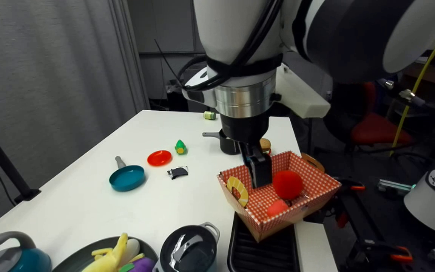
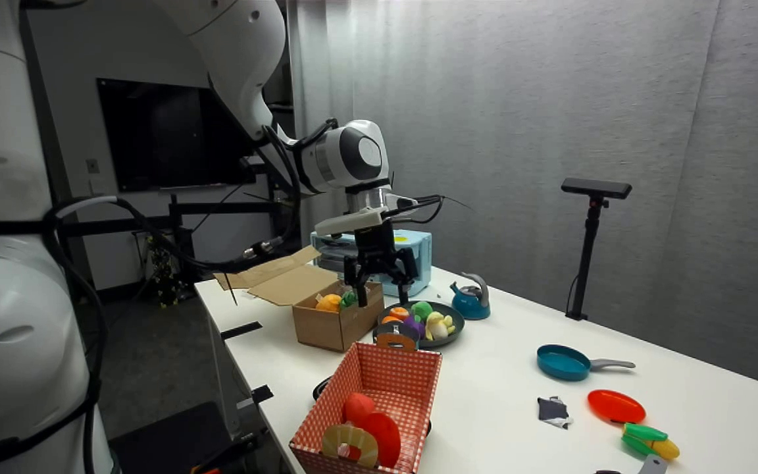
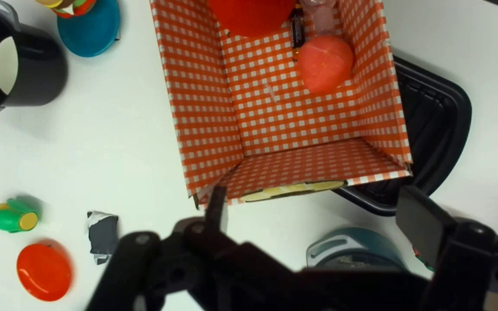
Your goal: Take the lid off the blue pot
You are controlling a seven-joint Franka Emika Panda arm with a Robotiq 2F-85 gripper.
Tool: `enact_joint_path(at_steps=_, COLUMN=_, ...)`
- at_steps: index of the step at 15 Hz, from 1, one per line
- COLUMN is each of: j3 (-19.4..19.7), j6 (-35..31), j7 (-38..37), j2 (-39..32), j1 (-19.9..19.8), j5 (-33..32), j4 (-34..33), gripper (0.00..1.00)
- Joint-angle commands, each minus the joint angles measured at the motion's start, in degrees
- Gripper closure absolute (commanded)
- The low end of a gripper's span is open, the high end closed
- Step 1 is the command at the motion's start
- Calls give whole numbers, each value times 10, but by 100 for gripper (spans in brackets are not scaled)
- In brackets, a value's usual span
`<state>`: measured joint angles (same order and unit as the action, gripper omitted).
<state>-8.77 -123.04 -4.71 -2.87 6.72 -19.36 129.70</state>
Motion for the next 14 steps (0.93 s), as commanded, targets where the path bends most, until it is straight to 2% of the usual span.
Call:
enact_joint_path(at_steps=1, j3=5, j6=-16, j7=31, j2=-51, j1=7, j5=-12, j4=-41, gripper=0)
enact_joint_path(at_steps=9, j3=14, j6=-70, j7=86, j2=-120, j1=1, j5=15, j4=-103, gripper=0)
enact_joint_path(at_steps=12, j3=13, j6=-85, j7=107, j2=-138, j1=-5, j5=50, j4=-118, gripper=0)
enact_joint_path(at_steps=14, j3=8, j6=-71, j7=130, j2=-139, j1=-11, j5=90, j4=-121, gripper=0)
